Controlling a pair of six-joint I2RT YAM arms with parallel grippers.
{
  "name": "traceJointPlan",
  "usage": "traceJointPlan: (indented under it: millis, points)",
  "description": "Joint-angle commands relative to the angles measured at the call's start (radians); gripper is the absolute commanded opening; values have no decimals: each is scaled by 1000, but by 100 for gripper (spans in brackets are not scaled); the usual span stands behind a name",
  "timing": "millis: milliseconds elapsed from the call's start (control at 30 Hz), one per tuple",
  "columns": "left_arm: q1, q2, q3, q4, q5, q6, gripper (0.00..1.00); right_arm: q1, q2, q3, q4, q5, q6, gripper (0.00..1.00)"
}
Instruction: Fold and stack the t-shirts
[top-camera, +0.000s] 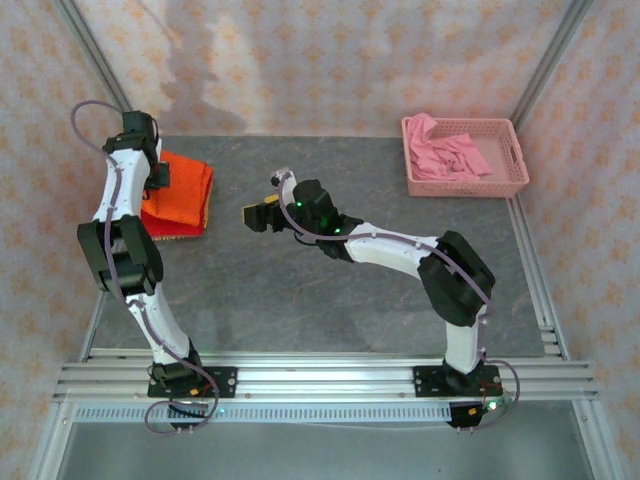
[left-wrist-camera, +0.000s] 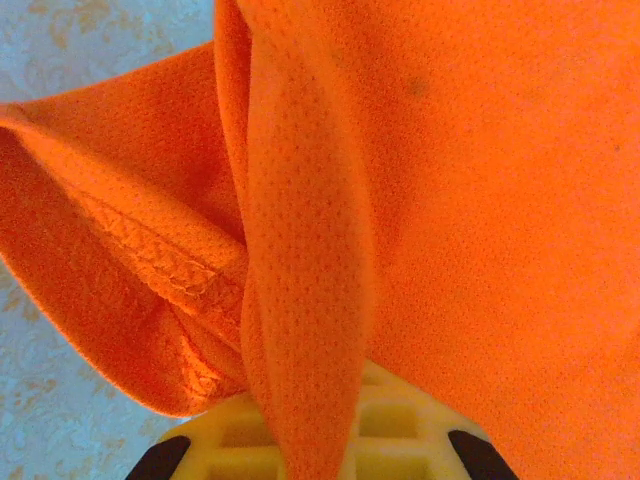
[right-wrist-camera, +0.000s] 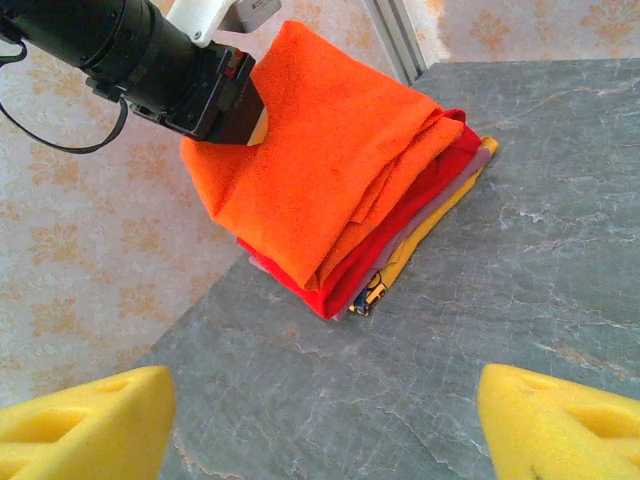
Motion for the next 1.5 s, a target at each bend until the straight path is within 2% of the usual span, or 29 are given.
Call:
traceJointPlan:
  millis: [0,200,333,367,467,533,567,767,900,933,1033,1100,1167,1200,1300,1400,1467]
  points:
    - [24,32,2,17,-65,-35,0,8,4,28,33,-18,-11,80]
    - [28,81,5,15,-32,-68,0,7,3,25,33,-16,-9,80]
    - [28,107,9,16,-25,-104,6,8,-1,19,37,-13,-3,80]
    - [28,111,14,12,-30,-113,15,8,-1,17,38,-11,-3,80]
    - [28,113,27,5,-45,-143,61,8,0,15,40,-11,-1,79]
    - [29,103,32,5,-60,-167,89,7,-1,15,42,-13,2,80]
    - [28,93,32,7,-63,-179,100,7,-2,14,42,-13,1,80]
    - [15,2,5,47,-52,-248,100,7,3,18,41,-12,2,80]
    - [19,24,38,67,71,-272,99,8,11,24,42,-19,7,80]
    - [21,56,75,46,78,-281,95,7,11,23,42,-19,7,80]
    - [27,148,160,5,89,-305,68,8,5,16,42,-13,8,79]
    - [30,192,193,-9,76,-319,60,7,-1,5,42,-4,7,80]
    - [32,242,225,-34,51,-329,45,8,-6,-1,41,4,5,80]
    - [34,263,240,-45,51,-333,42,8,-6,-1,41,4,6,80]
    - [34,321,268,-65,56,-340,43,8,-3,1,41,-1,12,79]
    - [40,373,300,-90,46,-370,51,7,-3,4,39,-7,17,79]
    - [49,396,311,-100,49,-391,60,8,-7,1,39,-6,19,79]
